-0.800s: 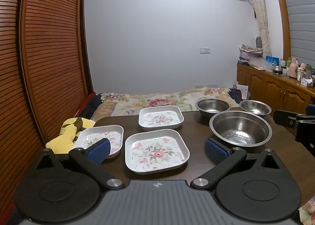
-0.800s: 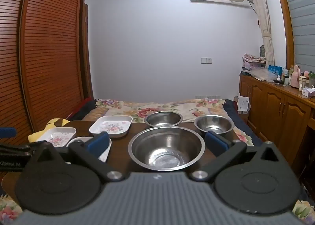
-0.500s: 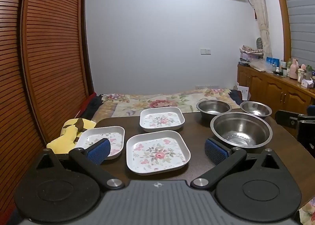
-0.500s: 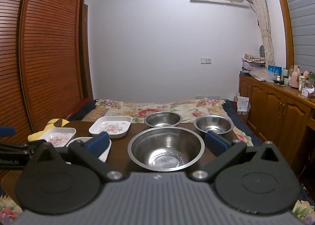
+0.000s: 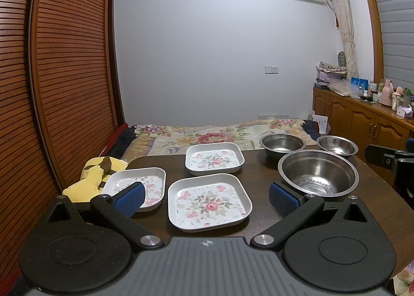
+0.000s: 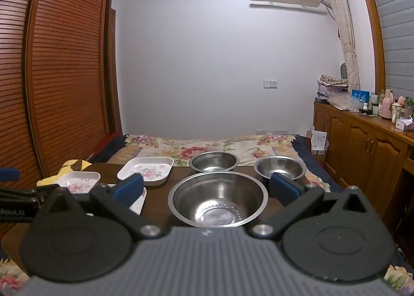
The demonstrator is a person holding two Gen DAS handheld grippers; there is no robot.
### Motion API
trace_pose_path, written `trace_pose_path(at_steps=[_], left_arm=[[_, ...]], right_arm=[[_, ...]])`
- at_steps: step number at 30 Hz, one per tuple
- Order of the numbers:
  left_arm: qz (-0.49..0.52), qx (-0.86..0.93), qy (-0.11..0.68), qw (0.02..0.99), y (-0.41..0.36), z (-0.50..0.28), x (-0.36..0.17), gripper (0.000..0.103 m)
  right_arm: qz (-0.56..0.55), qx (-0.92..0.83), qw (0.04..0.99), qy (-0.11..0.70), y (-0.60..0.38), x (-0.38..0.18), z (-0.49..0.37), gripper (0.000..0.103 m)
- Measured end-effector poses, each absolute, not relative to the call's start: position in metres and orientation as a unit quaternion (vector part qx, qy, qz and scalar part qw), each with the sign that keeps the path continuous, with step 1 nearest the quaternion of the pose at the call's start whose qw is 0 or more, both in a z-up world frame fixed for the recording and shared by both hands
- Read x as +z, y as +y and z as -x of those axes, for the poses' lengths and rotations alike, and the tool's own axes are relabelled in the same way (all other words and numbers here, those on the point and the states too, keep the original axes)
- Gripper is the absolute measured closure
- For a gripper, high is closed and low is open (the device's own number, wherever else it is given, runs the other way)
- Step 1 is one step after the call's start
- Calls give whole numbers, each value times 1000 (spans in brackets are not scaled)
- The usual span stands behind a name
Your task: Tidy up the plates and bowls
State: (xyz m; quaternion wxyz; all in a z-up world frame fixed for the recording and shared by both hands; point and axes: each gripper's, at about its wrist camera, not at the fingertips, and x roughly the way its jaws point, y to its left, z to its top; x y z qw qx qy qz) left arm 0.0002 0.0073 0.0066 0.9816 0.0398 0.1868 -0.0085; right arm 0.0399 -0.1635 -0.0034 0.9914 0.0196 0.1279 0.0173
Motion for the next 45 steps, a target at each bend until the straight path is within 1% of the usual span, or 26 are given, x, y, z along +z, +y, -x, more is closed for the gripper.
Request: trace_pose_path(at_steps=[45], left_arm=[[-39, -8, 187, 981, 9, 0, 6, 0]], right_arm=[[-19, 18, 991, 131, -164, -4, -40, 0]])
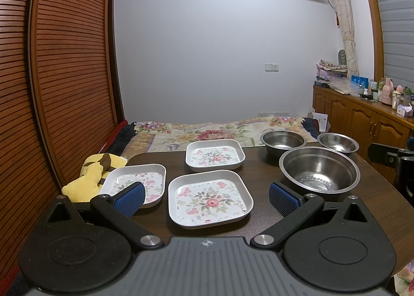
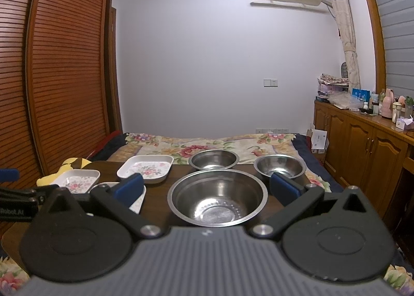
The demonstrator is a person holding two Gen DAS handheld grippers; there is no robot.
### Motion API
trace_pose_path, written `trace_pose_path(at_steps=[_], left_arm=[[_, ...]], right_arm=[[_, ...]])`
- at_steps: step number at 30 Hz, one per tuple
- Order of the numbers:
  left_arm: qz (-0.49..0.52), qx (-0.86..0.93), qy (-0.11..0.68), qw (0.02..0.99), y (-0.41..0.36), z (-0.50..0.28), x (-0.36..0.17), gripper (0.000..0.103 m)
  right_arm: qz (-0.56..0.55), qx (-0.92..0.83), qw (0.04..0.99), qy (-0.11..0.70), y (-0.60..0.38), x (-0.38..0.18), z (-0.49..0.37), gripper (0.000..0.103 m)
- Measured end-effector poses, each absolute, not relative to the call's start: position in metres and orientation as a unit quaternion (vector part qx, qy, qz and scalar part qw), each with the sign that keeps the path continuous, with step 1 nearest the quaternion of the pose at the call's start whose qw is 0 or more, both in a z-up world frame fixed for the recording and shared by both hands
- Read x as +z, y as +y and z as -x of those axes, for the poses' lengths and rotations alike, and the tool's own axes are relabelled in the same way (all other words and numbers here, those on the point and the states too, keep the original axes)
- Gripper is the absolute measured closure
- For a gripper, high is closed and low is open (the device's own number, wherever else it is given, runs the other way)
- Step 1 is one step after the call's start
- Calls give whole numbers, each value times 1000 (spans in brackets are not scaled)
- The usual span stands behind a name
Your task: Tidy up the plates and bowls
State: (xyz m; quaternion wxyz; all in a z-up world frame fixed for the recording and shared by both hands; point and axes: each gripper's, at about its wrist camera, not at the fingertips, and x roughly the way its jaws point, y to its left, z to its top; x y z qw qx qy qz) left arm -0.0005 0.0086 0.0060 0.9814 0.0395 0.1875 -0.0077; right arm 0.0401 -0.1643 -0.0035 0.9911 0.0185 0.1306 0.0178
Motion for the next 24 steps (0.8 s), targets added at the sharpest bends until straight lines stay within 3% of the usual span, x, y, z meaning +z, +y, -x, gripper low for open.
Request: trace_pose_path(at_steps=[24], left_arm=[[-36, -7, 209, 977, 12, -10, -5, 0]], right_arm=[[-16, 29, 991, 130, -161, -1, -36, 0]])
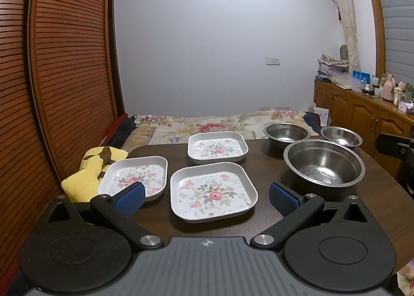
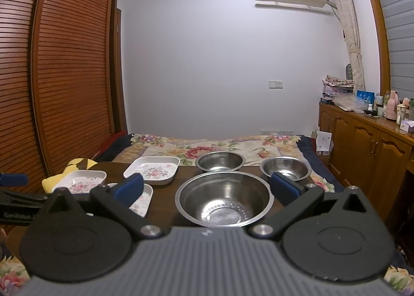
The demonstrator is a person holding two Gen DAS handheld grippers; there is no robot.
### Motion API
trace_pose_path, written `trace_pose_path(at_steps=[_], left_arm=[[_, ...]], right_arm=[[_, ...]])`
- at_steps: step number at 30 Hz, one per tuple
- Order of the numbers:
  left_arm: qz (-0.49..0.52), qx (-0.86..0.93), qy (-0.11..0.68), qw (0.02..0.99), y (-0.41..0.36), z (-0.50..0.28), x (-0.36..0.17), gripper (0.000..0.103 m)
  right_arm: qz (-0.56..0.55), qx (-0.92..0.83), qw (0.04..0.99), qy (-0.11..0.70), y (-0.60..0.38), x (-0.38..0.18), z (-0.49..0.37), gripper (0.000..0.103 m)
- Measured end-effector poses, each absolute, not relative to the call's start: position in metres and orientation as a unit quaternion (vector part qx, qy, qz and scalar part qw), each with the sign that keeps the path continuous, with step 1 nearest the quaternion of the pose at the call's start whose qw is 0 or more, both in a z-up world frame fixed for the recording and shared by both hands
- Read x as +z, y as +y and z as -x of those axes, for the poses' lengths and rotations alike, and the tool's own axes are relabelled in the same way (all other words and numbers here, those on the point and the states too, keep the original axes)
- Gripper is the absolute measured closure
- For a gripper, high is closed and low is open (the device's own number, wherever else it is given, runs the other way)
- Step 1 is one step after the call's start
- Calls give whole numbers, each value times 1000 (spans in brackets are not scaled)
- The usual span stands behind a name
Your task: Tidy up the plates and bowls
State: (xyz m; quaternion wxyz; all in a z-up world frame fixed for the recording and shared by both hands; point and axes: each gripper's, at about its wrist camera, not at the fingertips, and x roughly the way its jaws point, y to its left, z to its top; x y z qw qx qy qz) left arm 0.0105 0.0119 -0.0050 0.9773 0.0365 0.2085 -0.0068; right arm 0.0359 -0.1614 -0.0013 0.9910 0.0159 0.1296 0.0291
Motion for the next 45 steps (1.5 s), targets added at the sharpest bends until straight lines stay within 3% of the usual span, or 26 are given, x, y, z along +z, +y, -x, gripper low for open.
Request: trace_pose_path(at_steps=[40, 42, 44, 45], left_arm=[[-12, 1, 300, 954, 101, -75, -56, 0], [-12, -2, 297, 955, 105, -79, -56, 0], [-14, -5, 294, 956, 108, -82, -56, 0], [-13, -8, 292, 956, 110, -84, -56, 0]], right_arm=[[60, 163, 969, 176, -71, -28, -105, 0], [63, 167, 967, 182, -67, -30, -110, 2], [67, 171, 964, 190, -63, -33, -116, 14], [68, 172, 963, 196, -61, -34, -119, 15]])
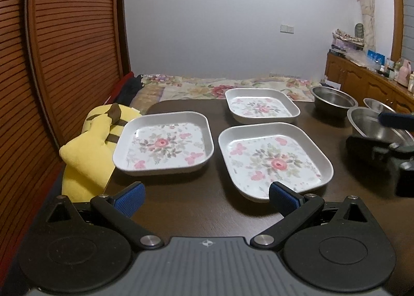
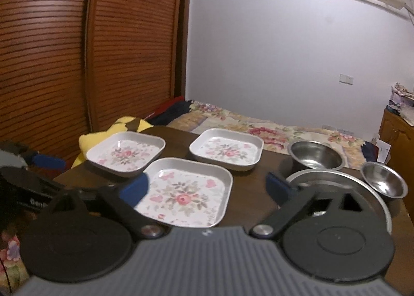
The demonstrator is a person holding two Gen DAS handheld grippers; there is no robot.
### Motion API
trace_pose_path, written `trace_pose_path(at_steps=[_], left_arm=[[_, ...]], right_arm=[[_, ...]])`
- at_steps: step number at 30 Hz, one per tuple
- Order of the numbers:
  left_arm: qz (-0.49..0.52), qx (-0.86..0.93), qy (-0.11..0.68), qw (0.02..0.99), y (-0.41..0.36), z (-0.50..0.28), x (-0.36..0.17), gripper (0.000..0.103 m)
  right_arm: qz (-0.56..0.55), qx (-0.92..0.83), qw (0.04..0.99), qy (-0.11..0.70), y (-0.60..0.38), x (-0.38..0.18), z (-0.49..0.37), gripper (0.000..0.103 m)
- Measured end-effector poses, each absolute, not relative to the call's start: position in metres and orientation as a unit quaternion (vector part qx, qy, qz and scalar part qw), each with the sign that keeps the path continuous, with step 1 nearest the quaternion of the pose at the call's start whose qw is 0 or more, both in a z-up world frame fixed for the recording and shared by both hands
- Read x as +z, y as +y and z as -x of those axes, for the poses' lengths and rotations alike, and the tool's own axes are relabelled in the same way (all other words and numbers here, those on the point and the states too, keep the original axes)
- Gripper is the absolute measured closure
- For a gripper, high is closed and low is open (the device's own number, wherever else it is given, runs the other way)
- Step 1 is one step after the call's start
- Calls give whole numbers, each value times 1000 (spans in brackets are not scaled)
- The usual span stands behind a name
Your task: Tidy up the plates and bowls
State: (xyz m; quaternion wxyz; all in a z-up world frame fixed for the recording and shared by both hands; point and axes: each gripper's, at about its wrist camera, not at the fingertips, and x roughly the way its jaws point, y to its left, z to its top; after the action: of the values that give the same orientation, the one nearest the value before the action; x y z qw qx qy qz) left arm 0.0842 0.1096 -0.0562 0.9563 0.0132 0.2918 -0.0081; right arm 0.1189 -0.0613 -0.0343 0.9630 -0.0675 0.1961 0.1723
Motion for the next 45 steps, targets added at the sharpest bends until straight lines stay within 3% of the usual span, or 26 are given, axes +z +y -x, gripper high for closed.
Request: trace_pose_path(at_steps=[4, 7, 16, 25, 32, 45], left_arm=[[1, -23, 282, 959, 118, -90, -56, 0], [6, -33, 281, 959, 120, -95, -56, 6], [11, -61, 286, 956, 117, -112, -64, 40], [28, -81, 298, 951, 112, -129, -79, 65], [34, -90, 308, 946, 108, -139, -85, 79], [26, -85, 322, 943, 105, -150, -95, 89]], right_arm=[[66, 174, 959, 213, -57, -42, -130, 19], [60, 177, 955, 229, -55, -48, -138, 25], [46, 168, 947, 271, -53, -65, -156, 50], [53, 153, 945, 285, -52, -76, -166, 64], [61, 145, 945, 285, -51, -80, -171, 65], [71, 126, 944, 297, -46, -87, -190, 68]])
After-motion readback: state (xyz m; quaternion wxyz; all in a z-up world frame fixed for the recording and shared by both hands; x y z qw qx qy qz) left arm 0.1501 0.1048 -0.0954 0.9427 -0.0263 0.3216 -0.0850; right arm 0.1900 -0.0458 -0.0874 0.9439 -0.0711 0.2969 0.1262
